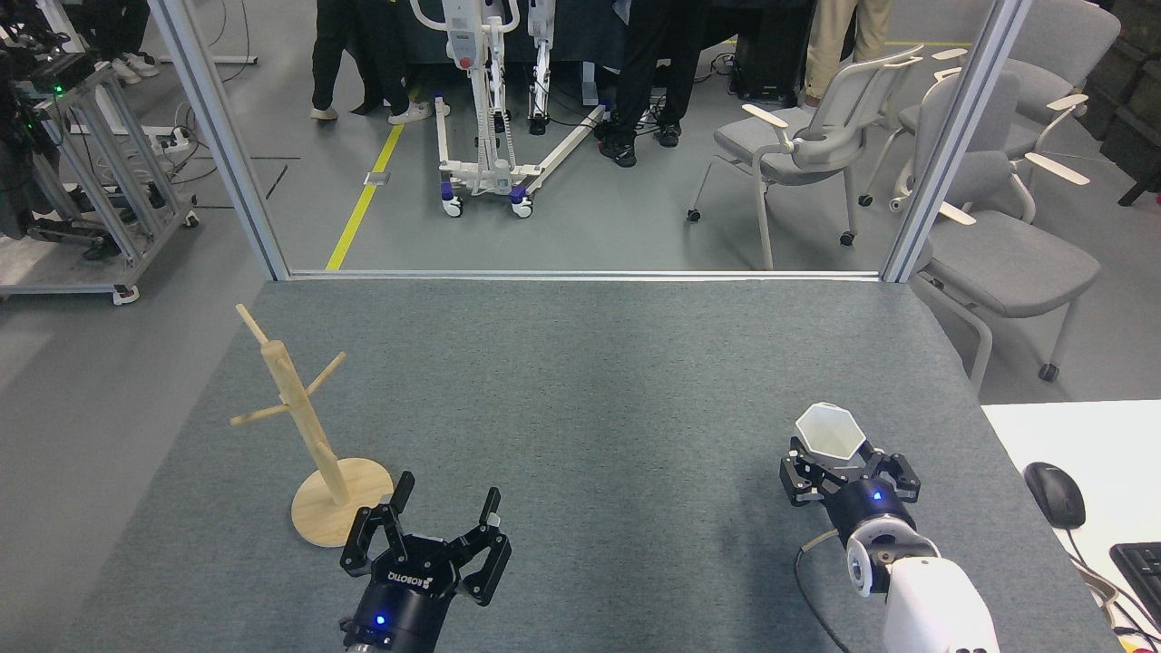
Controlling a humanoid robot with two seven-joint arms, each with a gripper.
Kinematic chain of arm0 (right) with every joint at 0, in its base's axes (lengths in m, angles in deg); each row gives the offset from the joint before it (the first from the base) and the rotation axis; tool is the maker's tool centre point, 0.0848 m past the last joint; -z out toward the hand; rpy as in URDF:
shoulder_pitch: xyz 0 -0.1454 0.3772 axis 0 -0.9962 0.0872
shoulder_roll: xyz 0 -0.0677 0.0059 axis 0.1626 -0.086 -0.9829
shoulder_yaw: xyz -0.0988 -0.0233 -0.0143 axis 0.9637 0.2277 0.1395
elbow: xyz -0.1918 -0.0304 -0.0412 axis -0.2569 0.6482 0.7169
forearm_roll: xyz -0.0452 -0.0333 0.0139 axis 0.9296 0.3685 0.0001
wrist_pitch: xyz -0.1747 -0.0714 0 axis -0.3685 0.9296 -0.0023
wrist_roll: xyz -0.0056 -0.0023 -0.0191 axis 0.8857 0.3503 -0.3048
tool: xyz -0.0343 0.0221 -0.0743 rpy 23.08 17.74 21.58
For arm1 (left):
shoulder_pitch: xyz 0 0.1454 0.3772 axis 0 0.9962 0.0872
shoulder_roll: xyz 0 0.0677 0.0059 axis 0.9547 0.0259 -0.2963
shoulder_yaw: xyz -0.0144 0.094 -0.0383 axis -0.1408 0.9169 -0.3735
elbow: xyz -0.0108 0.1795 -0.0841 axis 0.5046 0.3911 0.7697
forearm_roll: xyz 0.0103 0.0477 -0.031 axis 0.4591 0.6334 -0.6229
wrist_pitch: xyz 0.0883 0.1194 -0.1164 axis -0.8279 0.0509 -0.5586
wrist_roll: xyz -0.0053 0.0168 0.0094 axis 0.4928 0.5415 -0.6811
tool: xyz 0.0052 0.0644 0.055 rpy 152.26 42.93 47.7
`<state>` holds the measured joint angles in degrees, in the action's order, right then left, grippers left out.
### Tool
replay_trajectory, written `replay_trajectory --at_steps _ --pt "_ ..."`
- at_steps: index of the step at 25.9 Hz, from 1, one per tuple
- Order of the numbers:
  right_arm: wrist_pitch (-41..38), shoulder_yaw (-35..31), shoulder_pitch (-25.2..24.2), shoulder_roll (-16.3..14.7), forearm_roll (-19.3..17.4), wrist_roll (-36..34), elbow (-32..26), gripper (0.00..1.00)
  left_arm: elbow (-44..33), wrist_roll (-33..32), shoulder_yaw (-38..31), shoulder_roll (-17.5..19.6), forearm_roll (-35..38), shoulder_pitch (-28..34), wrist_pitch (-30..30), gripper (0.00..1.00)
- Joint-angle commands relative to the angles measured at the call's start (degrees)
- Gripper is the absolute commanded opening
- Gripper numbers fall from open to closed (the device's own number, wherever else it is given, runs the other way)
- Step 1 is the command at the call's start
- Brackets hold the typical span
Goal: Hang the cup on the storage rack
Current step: 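Close the right gripper around the white paper cup and lift it, then carry the white cup with the right gripper toward the left gripper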
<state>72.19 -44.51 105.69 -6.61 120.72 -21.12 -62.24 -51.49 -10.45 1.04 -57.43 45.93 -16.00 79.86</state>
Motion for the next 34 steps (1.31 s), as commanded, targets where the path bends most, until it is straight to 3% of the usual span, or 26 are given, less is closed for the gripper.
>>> replay_trajectory --at_steps 1,6,10,16,22,27,34 --pt "-0.20 0.14 -0.27 -0.77 0.00 -0.69 -3.71 0.34 0.11 -0.01 0.01 -0.18 0.01 -0.07 -0.08 1.00" --pt "-0.03 2.07 -0.79 -1.38 -0.09 -0.78 -9.95 0.27 0.46 0.25 0.09 -0.26 0.01 0.02 -0.26 1.00" --pt "2.25 7.34 -2.20 -3.05 -0.96 -0.34 -16.89 0.21 0.02 1.40 0.01 -0.26 0.01 0.02 -0.26 1.00" --pt "14.91 16.22 -5.19 -2.96 -1.76 -0.26 -28.14 0.21 -0.42 1.48 0.45 -0.88 0.01 0.02 -0.34 0.99" --pt "30.29 29.67 -2.99 -2.35 -1.67 5.72 -36.40 0.17 -1.83 0.69 0.45 -0.88 0.10 0.11 -0.52 0.99" --pt "41.46 40.39 2.19 -0.15 -1.67 8.80 -37.28 0.17 -1.83 -0.27 2.64 -0.44 0.01 1.42 -1.93 0.99" --pt "46.64 44.87 7.82 0.99 -1.67 15.56 -37.37 0.17 -0.95 -5.28 9.06 -1.32 0.54 2.39 -1.05 0.98"
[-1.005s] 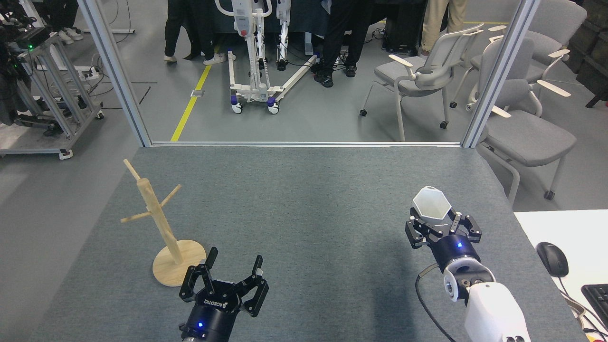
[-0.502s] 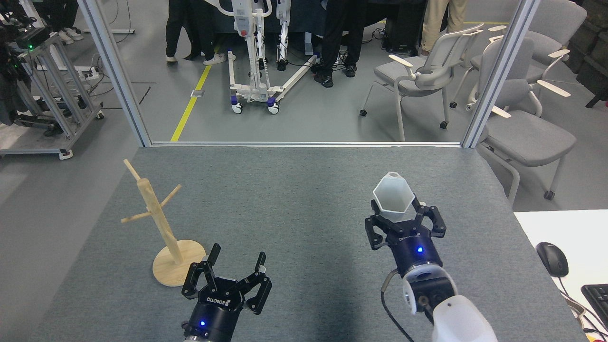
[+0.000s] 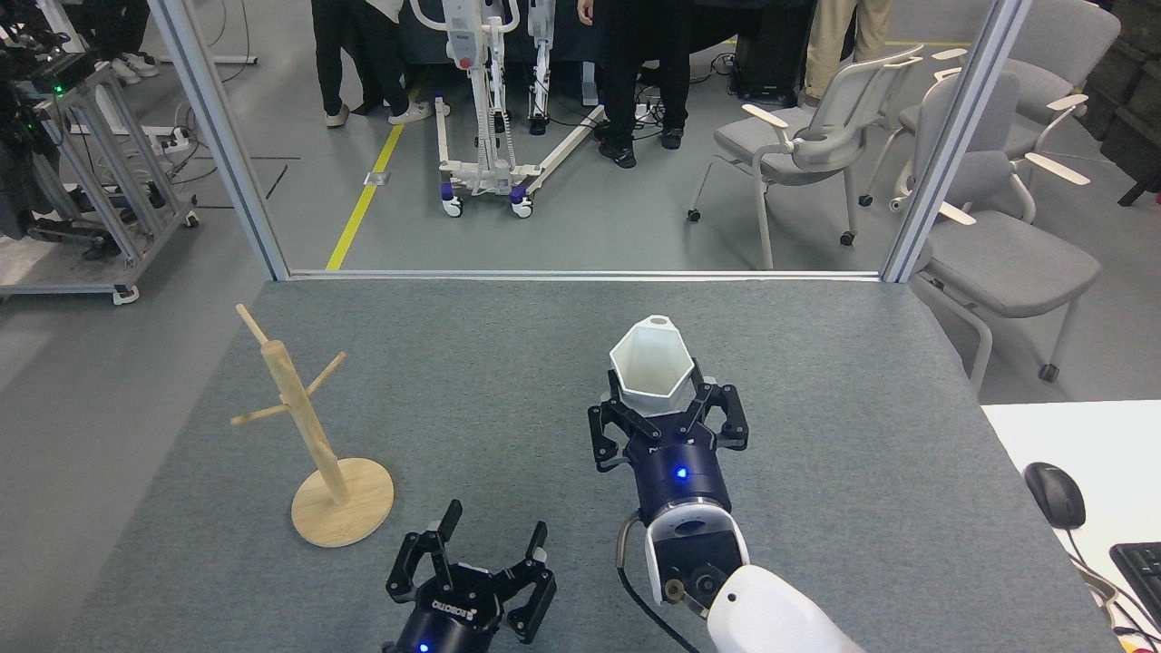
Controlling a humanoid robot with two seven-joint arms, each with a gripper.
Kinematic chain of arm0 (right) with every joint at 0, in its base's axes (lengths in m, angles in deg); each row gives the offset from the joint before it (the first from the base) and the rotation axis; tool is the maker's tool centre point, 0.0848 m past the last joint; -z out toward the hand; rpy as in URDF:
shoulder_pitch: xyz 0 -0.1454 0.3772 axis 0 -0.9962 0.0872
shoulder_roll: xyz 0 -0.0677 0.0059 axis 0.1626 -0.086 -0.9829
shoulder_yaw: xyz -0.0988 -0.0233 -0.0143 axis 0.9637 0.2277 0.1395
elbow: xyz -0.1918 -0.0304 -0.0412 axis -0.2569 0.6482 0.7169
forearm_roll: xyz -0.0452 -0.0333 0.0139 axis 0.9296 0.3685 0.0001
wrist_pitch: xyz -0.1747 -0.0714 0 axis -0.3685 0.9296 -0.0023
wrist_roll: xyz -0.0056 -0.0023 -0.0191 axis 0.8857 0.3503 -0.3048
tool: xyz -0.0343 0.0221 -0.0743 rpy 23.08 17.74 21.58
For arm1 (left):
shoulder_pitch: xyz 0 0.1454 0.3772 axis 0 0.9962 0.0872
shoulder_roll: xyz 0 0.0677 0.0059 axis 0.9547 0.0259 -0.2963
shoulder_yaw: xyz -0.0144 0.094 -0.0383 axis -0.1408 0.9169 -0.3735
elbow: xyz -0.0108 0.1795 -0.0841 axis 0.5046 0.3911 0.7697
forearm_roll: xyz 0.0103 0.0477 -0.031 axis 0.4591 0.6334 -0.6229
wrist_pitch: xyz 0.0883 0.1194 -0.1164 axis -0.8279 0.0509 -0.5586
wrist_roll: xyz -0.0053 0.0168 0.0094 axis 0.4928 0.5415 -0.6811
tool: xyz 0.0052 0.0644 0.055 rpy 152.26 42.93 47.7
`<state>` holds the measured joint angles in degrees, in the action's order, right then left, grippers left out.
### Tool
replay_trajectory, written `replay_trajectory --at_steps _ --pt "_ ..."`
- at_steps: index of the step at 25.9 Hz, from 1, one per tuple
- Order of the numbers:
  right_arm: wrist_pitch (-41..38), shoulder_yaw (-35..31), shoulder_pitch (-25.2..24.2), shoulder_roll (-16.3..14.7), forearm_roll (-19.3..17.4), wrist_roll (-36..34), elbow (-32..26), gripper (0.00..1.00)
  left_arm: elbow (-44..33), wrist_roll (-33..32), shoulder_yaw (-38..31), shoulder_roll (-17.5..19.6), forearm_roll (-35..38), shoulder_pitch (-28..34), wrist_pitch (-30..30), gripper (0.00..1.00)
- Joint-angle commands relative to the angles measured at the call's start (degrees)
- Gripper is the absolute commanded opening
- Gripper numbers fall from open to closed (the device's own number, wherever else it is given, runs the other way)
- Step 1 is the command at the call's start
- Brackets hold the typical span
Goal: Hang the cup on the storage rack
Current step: 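Carry the white cup with the right gripper toward the left gripper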
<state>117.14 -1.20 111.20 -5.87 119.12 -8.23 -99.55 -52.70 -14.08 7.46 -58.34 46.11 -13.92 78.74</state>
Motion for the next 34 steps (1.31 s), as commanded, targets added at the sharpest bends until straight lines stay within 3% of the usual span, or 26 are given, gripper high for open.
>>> replay_trajectory --at_steps 1,5,10,15,20,26,34 --pt "1.79 1.65 3.10 0.25 -0.07 3.90 -0.05 0.17 0.70 -1.65 3.35 -0.59 0.62 0.22 -0.10 0.98" --pt "1.79 1.74 6.53 -0.27 -0.07 8.12 -0.49 0.17 1.93 -2.09 3.70 -3.57 0.80 -0.22 -0.63 0.96" --pt "1.87 1.92 9.17 -0.36 -0.24 12.87 -1.63 0.17 4.48 -4.03 3.87 -10.34 3.43 -1.80 -4.49 0.95" --pt "2.84 2.01 8.99 -0.54 -0.24 14.80 -2.43 0.17 7.99 -8.51 9.23 -10.69 7.56 -7.43 -12.40 0.96" --pt "4.60 3.41 8.99 -0.36 -0.24 15.07 -3.22 0.16 8.61 -8.33 10.02 -10.87 7.65 -9.28 -15.39 0.97" --pt "5.48 4.47 9.08 0.25 -0.16 22.89 -4.62 0.17 8.78 -11.23 9.94 -11.05 7.65 -13.50 -16.27 0.97" --pt "5.39 5.17 9.08 0.87 -0.07 23.06 -5.06 0.17 9.22 -12.99 9.94 -11.13 7.56 -16.66 -17.32 0.97"
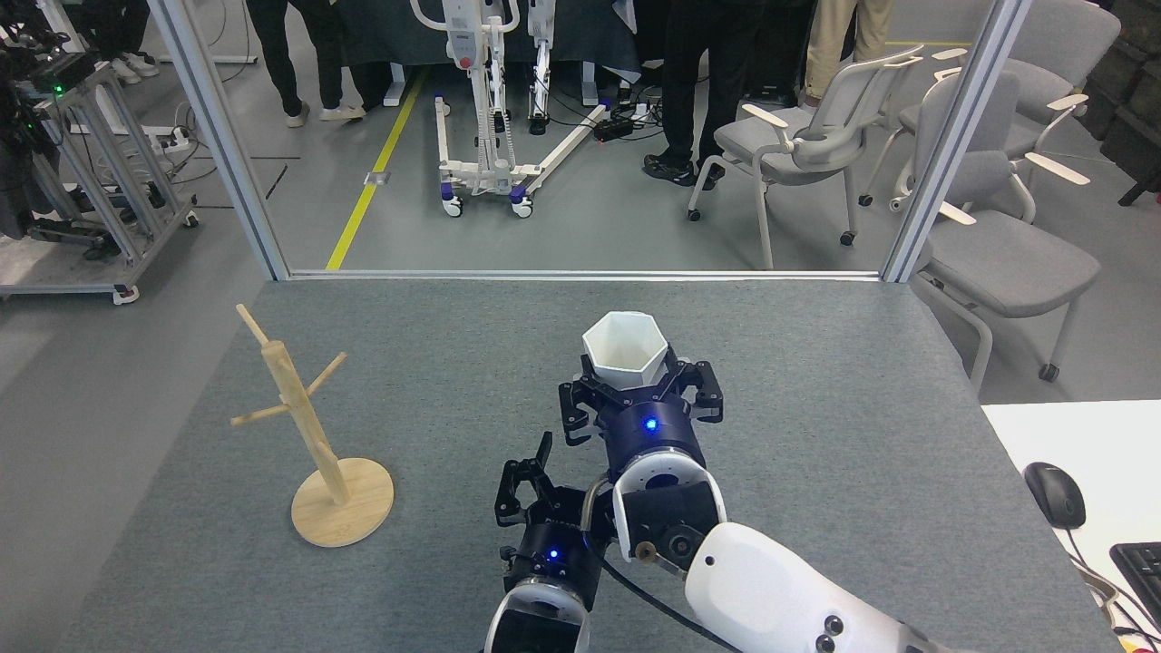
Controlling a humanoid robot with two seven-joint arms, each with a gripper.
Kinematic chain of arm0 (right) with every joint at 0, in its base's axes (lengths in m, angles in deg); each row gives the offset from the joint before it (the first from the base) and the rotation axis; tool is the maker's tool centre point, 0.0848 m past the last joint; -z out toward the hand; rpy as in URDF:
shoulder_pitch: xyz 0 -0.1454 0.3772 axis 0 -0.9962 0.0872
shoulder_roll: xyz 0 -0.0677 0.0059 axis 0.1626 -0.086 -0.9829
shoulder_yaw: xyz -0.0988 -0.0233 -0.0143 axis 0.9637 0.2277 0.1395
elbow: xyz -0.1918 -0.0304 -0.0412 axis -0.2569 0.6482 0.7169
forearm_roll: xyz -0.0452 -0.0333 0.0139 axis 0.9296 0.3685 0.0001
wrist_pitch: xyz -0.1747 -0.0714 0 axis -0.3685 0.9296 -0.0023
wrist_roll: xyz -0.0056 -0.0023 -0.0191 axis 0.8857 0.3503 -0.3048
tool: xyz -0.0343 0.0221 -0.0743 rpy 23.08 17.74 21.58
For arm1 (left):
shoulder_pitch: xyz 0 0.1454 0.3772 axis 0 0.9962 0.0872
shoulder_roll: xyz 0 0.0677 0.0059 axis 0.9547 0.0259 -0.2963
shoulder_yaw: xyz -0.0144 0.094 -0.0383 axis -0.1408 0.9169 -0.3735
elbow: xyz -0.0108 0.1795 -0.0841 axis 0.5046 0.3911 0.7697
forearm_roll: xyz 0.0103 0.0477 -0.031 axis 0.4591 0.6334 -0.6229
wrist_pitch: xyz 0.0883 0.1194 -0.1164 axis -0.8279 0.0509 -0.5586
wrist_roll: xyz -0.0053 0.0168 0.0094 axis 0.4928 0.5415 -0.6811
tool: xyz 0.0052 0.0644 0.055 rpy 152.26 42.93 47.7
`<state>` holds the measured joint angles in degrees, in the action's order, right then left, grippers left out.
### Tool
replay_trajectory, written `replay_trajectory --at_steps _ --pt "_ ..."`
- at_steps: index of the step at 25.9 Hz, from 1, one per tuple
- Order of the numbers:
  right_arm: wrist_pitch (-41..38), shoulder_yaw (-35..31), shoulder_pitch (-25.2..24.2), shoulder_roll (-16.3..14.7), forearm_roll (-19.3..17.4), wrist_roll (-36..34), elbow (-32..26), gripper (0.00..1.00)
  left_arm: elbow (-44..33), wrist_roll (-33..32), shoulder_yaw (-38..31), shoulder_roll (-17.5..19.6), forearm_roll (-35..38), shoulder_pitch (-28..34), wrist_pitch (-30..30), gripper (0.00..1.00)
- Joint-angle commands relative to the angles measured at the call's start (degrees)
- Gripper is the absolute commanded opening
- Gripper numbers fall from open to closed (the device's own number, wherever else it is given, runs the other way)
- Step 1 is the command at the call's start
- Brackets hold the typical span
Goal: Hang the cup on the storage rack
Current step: 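Grasp the white cup with the left gripper below the right gripper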
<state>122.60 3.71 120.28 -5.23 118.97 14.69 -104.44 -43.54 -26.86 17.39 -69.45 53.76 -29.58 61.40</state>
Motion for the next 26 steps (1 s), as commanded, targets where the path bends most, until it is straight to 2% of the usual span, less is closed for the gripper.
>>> replay_trajectory --at_steps 1,14,26 --pt "-0.08 0.34 -0.09 0.31 0.09 0.15 -0.17 0.17 0.15 -0.31 0.01 -0.03 -0.09 -1.26 0.01 0.97" --pt "-0.43 0.43 -0.53 2.51 0.44 0.06 -0.17 0.18 2.17 -0.39 -0.26 -0.20 -0.70 -4.87 0.01 0.96" --pt "-0.61 1.66 -1.67 4.45 0.61 -0.29 -0.17 0.23 6.92 -0.31 -0.61 -0.20 -0.88 -8.56 0.01 0.97"
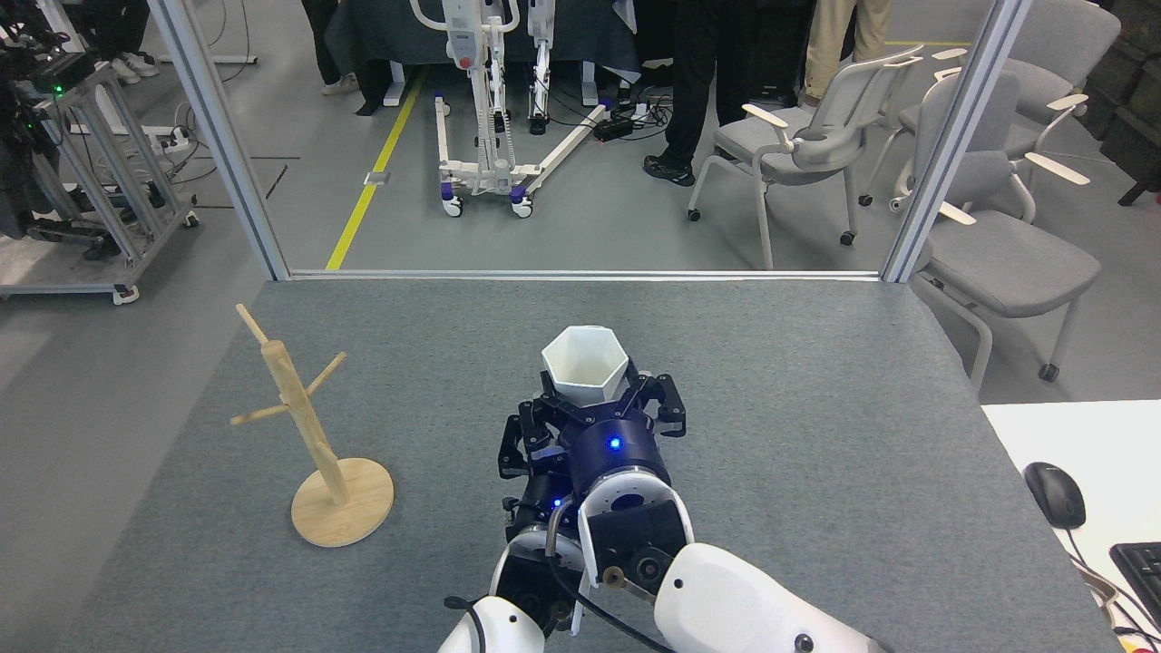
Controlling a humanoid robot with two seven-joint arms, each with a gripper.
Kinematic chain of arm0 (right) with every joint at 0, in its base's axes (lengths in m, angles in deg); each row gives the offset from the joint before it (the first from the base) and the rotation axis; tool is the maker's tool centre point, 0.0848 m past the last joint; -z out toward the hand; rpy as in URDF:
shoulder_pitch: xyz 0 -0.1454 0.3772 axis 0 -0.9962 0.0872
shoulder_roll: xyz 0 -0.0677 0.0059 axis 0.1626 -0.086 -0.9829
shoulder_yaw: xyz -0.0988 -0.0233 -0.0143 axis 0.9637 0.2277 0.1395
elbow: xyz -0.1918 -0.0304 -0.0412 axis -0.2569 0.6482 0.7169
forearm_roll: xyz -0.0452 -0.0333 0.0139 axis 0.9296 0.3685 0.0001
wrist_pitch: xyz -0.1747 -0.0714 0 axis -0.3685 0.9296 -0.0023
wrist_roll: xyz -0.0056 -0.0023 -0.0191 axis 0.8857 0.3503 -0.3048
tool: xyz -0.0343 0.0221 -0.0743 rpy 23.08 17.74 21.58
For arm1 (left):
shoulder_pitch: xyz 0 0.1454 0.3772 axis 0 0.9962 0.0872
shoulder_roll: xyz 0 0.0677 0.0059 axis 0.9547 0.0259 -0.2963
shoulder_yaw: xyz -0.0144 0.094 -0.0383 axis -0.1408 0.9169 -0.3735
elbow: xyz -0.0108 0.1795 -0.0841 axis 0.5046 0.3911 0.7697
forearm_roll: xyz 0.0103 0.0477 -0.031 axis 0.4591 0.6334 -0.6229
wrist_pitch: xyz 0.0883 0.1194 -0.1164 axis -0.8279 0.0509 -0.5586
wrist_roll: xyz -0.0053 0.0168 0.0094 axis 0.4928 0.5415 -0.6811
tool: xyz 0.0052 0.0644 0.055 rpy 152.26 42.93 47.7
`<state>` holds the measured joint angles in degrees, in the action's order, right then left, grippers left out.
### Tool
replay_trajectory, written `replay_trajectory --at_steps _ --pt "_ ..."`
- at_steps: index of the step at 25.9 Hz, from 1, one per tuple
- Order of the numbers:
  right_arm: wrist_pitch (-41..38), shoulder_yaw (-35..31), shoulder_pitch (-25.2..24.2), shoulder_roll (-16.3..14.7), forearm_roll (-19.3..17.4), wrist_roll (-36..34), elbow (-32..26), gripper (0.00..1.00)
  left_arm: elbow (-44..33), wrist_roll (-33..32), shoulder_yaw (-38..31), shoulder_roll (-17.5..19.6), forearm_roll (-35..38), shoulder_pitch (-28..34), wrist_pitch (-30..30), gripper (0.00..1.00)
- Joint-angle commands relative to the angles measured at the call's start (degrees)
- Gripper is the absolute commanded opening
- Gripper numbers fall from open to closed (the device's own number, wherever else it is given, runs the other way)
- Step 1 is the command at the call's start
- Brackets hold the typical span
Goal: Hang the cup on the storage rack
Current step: 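Grasp the white cup with the left gripper below the right gripper, then open the right gripper and withdraw it away from the cup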
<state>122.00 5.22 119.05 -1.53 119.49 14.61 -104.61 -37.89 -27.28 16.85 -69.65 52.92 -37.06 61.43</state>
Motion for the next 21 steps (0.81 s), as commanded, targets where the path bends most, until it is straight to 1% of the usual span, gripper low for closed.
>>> replay_trajectory --at_steps 1,7,9,11,13,15,16,19,21 --pt "0.00 0.16 -0.44 0.83 0.18 -0.21 0.00 0.23 1.63 0.12 -0.06 0.00 -0.12 -1.43 -0.02 0.97" --pt "-0.09 0.07 -0.97 1.10 0.18 -0.21 0.00 0.25 2.15 1.09 -0.15 0.00 -0.29 -2.22 -0.19 0.97" --pt "-0.09 0.16 -1.15 1.10 0.18 -0.30 0.00 0.27 2.42 1.09 -0.15 0.00 -0.21 -2.31 -0.19 0.94" --pt "-0.09 0.16 -1.15 1.10 0.18 -0.30 0.00 0.30 2.42 1.00 -0.07 0.00 -0.21 -2.30 0.07 0.77" --pt "0.00 0.07 -1.23 1.01 0.18 -0.38 0.09 0.40 2.51 0.74 0.02 0.00 -0.12 -2.31 0.42 0.60" --pt "0.00 0.07 -1.23 1.01 0.18 -0.47 0.09 0.55 2.51 0.65 0.29 0.00 -0.03 -2.31 0.42 0.50" --pt "0.09 0.07 -1.23 1.01 0.18 -0.47 0.09 0.61 2.42 0.47 0.29 0.00 -0.03 -2.31 0.60 0.42" --pt "0.27 0.07 -1.23 0.92 0.18 -0.56 0.09 0.74 2.42 -0.05 0.46 0.00 -0.03 -2.31 1.21 0.24" --pt "0.27 0.07 -1.41 0.92 0.18 -0.65 0.00 0.79 2.42 -0.40 0.46 0.09 0.15 -2.22 2.53 0.18"
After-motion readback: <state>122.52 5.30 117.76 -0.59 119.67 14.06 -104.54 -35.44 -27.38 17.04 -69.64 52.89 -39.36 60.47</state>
